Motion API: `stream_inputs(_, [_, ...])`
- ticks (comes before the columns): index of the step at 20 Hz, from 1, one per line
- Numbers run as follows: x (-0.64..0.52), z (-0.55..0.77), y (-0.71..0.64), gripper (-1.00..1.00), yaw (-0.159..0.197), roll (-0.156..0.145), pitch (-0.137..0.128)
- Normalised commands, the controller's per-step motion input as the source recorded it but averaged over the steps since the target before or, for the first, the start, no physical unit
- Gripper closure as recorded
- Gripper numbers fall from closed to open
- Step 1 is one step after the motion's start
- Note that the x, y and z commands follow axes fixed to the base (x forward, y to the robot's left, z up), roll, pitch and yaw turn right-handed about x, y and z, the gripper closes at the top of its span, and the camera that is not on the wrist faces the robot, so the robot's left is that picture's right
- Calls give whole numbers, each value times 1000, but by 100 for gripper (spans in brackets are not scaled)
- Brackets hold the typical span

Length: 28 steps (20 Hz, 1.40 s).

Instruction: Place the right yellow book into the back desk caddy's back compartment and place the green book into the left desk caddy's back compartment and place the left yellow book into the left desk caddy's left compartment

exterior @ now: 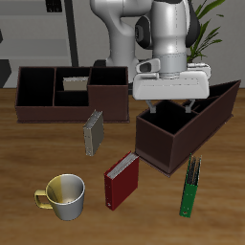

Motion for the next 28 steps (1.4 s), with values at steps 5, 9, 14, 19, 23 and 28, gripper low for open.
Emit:
stream_inputs(5, [306,-83,132,-100,14,-68,-19])
stream_inputs(9, [439,-149,135,-100,3,-57,13])
stream_inputs(14, [142,-173,237,-100,8,1,16])
stream_inputs(19, [420,12,236,-100,4,6,44])
stream_inputs(23, [555,232,98,-100,-24,95,121])
stream_inputs(28, [309,-22,108,-100,31,60,74])
